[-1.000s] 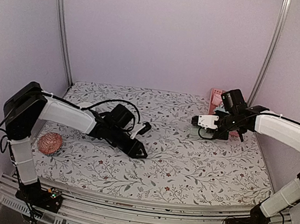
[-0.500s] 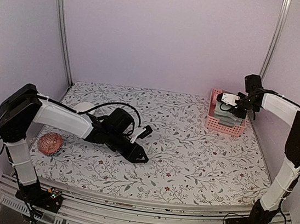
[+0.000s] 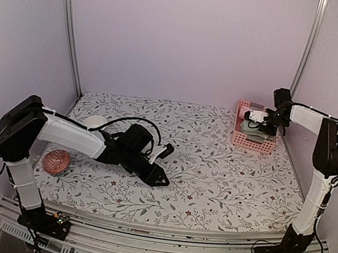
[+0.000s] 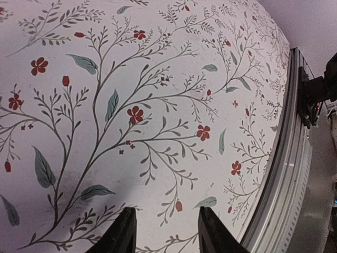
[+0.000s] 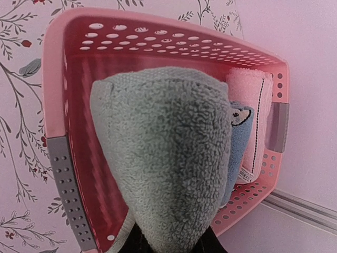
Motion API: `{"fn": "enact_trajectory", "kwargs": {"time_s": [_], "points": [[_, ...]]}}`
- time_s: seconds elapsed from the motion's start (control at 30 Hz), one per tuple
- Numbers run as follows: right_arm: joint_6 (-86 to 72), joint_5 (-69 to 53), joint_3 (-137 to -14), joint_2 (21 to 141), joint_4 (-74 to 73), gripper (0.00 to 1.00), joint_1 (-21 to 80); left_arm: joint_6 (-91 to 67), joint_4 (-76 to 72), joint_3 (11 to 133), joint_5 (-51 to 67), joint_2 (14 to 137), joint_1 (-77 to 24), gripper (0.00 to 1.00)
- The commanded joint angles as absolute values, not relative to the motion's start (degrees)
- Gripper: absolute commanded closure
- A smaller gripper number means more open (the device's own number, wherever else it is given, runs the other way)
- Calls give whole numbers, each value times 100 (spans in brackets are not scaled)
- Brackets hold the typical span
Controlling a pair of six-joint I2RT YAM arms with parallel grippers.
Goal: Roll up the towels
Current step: Place the towel in the bin.
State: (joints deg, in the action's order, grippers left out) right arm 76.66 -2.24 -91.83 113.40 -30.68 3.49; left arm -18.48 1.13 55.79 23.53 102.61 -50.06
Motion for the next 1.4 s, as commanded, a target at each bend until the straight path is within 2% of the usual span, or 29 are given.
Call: {"fn": "enact_trajectory", "kwargs": {"time_s": [0.0, 0.33, 0.5, 0.87, 1.37], "points": [[7946, -299, -9443, 11711, -3153, 97, 358, -1900, -43, 5520, 2338, 10263, -5079, 57], [8053, -198, -9897, 12494, -3530, 96, 347, -1942, -62, 5494, 2337, 10374, -5108, 58], [8055, -22, -10028, 12712, -3532, 77, 336, -1958, -62, 5494, 2390, 10432, -5115, 58], [8109, -330, -10419, 12147, -4648, 58, 317, -1824, 54, 5633, 2381, 10505, -5114, 58], [7772, -629, -10812, 11493, -5882, 53, 299, -1135, 1148, 6056, 1767, 9847, -4938, 57]]}}
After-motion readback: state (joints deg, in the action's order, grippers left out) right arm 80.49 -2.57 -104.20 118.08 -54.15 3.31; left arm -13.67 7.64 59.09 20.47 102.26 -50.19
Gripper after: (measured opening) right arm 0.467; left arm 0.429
